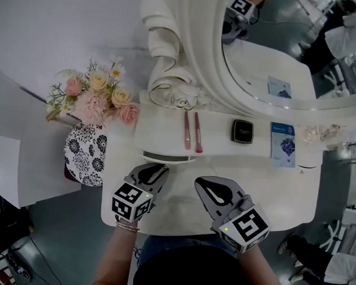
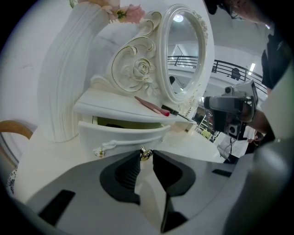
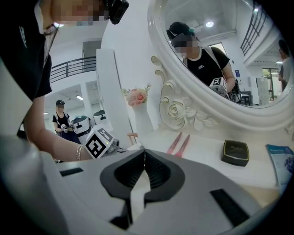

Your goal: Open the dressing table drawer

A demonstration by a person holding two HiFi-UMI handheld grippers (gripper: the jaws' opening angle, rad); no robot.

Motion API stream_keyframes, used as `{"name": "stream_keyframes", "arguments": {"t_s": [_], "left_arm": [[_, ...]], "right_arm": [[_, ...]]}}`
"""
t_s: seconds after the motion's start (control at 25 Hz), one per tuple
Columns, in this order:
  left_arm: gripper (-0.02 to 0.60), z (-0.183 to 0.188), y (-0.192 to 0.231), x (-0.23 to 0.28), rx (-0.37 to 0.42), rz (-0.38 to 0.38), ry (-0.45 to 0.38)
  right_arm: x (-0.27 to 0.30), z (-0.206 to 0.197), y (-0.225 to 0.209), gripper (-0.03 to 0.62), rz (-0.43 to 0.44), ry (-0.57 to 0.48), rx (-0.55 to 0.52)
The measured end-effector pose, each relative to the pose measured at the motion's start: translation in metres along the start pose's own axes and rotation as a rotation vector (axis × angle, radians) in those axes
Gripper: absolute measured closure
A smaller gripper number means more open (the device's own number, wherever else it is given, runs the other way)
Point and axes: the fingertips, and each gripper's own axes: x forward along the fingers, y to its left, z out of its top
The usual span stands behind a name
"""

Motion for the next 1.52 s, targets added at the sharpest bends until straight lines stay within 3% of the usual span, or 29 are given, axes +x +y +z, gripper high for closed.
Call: {"name": "stream_keyframes", "arguments": {"t_s": [1.52], "left_arm": [[0.483, -0.014, -0.011, -0.007, -0.017, -0.001, 0.01]], "right_arm": [[-0.007, -0.001, 0.013, 0.574, 0.002, -0.011, -0.009]]}}
